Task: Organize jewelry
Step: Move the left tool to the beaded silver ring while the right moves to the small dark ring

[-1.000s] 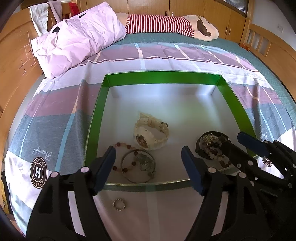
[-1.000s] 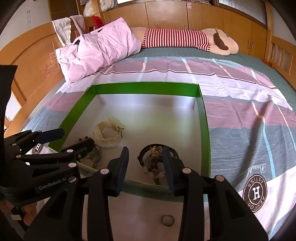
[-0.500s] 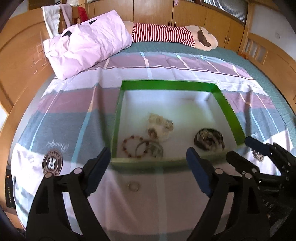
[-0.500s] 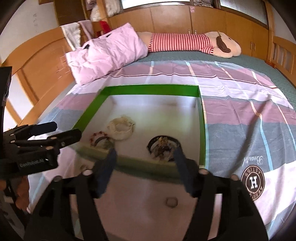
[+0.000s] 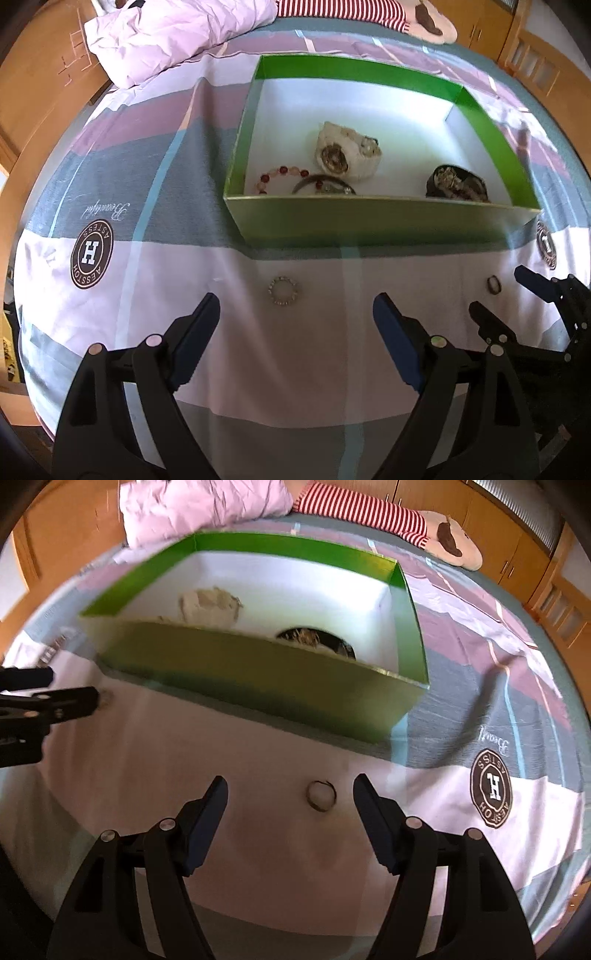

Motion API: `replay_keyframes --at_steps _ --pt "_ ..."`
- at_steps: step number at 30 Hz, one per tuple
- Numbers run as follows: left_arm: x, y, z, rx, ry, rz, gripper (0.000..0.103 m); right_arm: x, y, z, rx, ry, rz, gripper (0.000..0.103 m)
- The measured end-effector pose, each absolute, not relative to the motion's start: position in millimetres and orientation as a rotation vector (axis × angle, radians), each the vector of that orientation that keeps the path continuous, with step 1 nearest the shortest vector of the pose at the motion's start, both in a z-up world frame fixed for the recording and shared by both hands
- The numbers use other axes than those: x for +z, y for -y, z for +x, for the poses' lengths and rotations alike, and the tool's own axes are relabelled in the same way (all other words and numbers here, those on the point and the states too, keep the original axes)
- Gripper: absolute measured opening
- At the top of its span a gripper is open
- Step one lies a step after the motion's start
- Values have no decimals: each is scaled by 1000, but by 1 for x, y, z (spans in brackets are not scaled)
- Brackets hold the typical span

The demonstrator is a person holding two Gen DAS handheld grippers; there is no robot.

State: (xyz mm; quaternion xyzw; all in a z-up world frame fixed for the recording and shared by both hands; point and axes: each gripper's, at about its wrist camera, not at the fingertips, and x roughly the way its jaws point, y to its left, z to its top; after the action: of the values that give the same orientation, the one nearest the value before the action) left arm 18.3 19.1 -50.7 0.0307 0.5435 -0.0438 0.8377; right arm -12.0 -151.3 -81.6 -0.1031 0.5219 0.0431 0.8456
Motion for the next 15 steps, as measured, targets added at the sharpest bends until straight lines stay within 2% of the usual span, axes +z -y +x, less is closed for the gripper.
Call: replay_keyframes --at_steps 10,13,15 --pt "-60 -10 19 -90 -1183 117 89 -95 166 -5 82 -1174 -108 70" --pt "-63 -9 20 -89 -1191 128 90 -94 165 -7 99 -1163 -107 60" --pt "-64 -8 19 -86 -1196 135 90 -93 161 -10 115 -1158 -118 50"
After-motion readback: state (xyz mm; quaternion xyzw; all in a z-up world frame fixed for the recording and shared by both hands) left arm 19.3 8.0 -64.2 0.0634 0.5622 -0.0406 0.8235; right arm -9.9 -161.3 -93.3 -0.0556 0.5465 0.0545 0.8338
